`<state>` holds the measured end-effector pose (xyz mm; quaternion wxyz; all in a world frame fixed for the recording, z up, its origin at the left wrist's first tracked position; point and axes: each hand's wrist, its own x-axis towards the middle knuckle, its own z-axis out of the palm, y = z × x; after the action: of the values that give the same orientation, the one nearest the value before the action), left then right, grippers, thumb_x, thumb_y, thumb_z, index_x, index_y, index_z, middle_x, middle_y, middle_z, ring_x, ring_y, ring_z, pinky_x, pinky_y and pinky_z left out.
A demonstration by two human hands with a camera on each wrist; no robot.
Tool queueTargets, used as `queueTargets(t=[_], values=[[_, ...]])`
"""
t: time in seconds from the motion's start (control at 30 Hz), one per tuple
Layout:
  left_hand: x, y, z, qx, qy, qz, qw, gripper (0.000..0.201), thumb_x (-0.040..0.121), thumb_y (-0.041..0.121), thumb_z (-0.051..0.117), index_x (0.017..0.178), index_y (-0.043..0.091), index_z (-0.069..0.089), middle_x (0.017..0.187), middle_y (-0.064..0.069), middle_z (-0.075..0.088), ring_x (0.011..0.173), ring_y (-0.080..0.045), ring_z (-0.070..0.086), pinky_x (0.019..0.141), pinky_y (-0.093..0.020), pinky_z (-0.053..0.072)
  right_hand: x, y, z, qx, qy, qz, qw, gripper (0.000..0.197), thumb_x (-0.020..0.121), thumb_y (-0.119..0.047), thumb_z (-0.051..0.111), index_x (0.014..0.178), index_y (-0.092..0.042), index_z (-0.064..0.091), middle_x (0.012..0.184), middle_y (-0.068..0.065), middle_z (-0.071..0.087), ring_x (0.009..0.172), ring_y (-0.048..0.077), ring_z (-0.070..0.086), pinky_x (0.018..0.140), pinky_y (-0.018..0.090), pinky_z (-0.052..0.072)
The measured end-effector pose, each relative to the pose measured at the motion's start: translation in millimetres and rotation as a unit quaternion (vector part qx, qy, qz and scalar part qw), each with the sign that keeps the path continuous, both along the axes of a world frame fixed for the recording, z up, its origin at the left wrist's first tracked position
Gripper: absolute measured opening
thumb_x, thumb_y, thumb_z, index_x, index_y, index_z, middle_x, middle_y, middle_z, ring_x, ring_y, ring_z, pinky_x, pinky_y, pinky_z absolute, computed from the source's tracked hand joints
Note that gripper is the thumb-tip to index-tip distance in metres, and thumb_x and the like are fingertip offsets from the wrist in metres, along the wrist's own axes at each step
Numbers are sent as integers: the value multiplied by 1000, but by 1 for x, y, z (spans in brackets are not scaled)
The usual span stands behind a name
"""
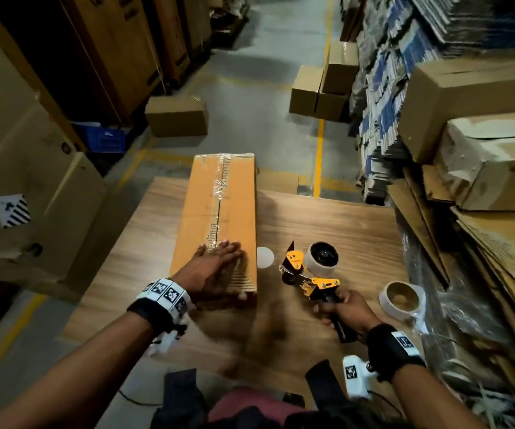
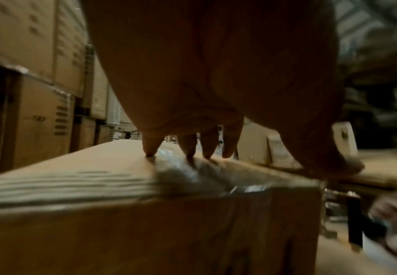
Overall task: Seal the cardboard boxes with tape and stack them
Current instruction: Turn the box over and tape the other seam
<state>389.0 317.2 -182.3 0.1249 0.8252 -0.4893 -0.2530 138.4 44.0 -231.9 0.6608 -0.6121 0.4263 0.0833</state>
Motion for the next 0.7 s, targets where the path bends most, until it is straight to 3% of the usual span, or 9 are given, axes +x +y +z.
queueTargets(t=[0.07, 0.13, 0.2, 0.3, 0.4, 0.5, 0.6, 0.7], values=[[-6, -6, 8, -132, 76, 71, 986, 93, 78, 67, 81, 157, 43, 39, 162, 4, 44, 150, -13, 38, 124, -43, 32, 3, 14, 23, 30, -39, 21, 999, 24, 81, 2, 81, 104, 2, 72, 80, 15, 70, 56, 23, 57, 47, 26, 43], [-17, -13, 22, -237, 149, 137, 950, 83, 74, 54, 90, 148, 43, 54, 142, 10, 63, 125, -9, 59, 110, -34, 45, 12, 26, 49, 39, -69, 57, 995, 23, 85, -1, 80, 106, 1, 72, 80, 11, 68, 57, 23, 60, 48, 26, 46], [-27, -16, 34, -311, 171, 169, 919, 75, 72, 37, 95, 140, 36, 64, 134, 13, 68, 120, -7, 63, 104, -32, 49, 23, 38, 73, 34, -89, 97, 991, 20, 84, -4, 81, 103, -4, 75, 80, 8, 67, 59, 23, 62, 50, 26, 47], [-29, -4, 45, -402, 124, 176, 890, 59, 74, 25, 94, 129, 26, 74, 116, 6, 73, 106, -14, 68, 88, -35, 56, 41, 57, 98, 23, -96, 125, 987, 20, 81, -9, 85, 101, -10, 78, 80, 6, 66, 61, 23, 63, 51, 27, 48], [-22, 17, 50, -420, 118, 212, 875, 49, 73, 33, 94, 118, 23, 79, 109, 9, 75, 101, -15, 71, 85, -38, 58, 54, 73, 105, 4, -93, 127, 988, 17, 79, -9, 86, 91, -12, 75, 74, 6, 64, 58, 22, 63, 49, 26, 48], [-16, 38, 49, -414, 90, 221, 879, 43, 76, 38, 92, 114, 22, 81, 108, 12, 75, 101, -10, 70, 83, -31, 57, 64, 88, 107, -3, -86, 130, 988, 19, 77, -9, 87, 91, -11, 74, 71, 6, 61, 56, 21, 63, 49, 26, 49], [-19, 55, 47, -418, 97, 273, 861, 18, 90, 35, 81, 103, 22, 82, 97, 11, 76, 84, -9, 71, 73, -34, 59, 73, 102, 107, -9, -86, 137, 987, 16, 78, -9, 87, 90, -13, 76, 70, 5, 64, 56, 21, 63, 49, 25, 49], [-26, 66, 42, -422, 184, 325, 826, 41, 97, 53, 59, 96, 19, 82, 91, 4, 79, 78, -20, 70, 68, -38, 60, 79, 111, 107, -14, -91, 131, 987, 14, 80, -8, 85, 92, -11, 78, 70, 4, 67, 56, 20, 62, 48, 24, 49]])
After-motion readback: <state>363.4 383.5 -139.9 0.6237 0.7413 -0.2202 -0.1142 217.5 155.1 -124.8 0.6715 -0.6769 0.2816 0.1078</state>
